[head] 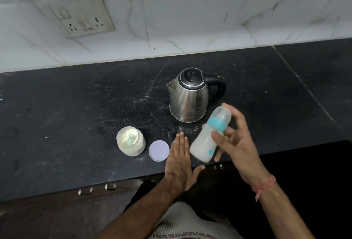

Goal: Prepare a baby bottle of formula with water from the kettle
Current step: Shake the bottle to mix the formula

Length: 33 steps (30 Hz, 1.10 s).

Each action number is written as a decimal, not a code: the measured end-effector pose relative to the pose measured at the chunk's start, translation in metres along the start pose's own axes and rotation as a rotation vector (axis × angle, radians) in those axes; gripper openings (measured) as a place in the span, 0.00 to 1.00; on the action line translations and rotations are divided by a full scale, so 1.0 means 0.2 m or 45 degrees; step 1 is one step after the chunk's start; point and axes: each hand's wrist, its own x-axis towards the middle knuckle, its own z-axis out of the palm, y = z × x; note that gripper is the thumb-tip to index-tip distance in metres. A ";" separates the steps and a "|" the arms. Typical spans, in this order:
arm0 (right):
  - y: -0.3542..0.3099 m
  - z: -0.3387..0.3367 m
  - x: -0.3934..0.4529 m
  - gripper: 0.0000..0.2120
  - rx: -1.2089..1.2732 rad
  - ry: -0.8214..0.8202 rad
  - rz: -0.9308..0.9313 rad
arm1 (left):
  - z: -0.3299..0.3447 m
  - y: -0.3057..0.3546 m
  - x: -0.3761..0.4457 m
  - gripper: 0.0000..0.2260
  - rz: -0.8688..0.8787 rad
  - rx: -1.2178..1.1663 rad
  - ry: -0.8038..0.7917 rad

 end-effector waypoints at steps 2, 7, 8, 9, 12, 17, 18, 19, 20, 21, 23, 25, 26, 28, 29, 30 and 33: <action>0.00 0.00 0.00 0.32 0.058 0.087 0.014 | -0.01 0.00 0.01 0.52 -0.006 -0.003 -0.011; 0.03 0.00 0.00 0.31 0.051 0.059 0.024 | -0.01 -0.01 0.00 0.52 -0.009 -0.033 -0.030; 0.03 -0.01 0.00 0.29 0.100 0.140 0.027 | -0.02 -0.01 0.00 0.52 -0.016 -0.035 -0.034; 0.02 -0.02 0.00 0.28 0.125 0.182 0.038 | -0.03 -0.01 0.01 0.51 -0.015 -0.035 -0.038; 0.02 -0.01 0.00 0.31 0.028 0.023 0.056 | -0.04 -0.01 -0.01 0.51 -0.007 -0.053 -0.048; -0.03 -0.01 0.00 0.28 0.216 0.146 0.043 | -0.05 -0.01 0.00 0.51 -0.008 -0.040 -0.050; -0.04 -0.02 0.00 0.29 0.156 0.078 0.028 | -0.05 -0.01 0.00 0.51 -0.007 -0.037 -0.053; -0.05 -0.02 0.01 0.30 0.107 0.012 -0.002 | -0.05 -0.01 0.00 0.51 -0.003 -0.032 -0.052; -0.05 -0.03 0.01 0.30 0.103 0.013 -0.041 | -0.05 -0.01 -0.01 0.51 0.000 -0.027 -0.051; -0.06 -0.04 0.01 0.29 0.169 0.086 -0.057 | -0.05 -0.01 -0.01 0.51 -0.002 -0.027 -0.048; -0.07 -0.06 0.02 0.28 0.266 0.211 -0.056 | -0.05 -0.01 -0.01 0.51 -0.009 -0.029 -0.041; -0.05 -0.05 0.02 0.29 0.164 0.127 -0.048 | -0.05 -0.01 -0.01 0.51 -0.008 -0.025 -0.043; -0.04 -0.04 0.01 0.30 0.126 0.074 -0.049 | -0.05 -0.01 -0.01 0.51 -0.006 -0.021 -0.040; -0.02 -0.03 -0.01 0.29 0.191 0.155 -0.031 | -0.04 0.00 -0.01 0.51 -0.007 -0.022 -0.037; -0.01 -0.02 -0.02 0.29 0.234 0.210 -0.012 | -0.04 -0.01 0.00 0.51 -0.010 -0.031 -0.035; 0.00 -0.01 -0.03 0.29 0.233 0.212 0.004 | -0.04 0.00 0.00 0.51 -0.013 -0.043 -0.035; 0.04 0.02 -0.06 0.33 0.130 0.093 0.017 | -0.03 -0.01 0.00 0.51 0.002 -0.059 -0.012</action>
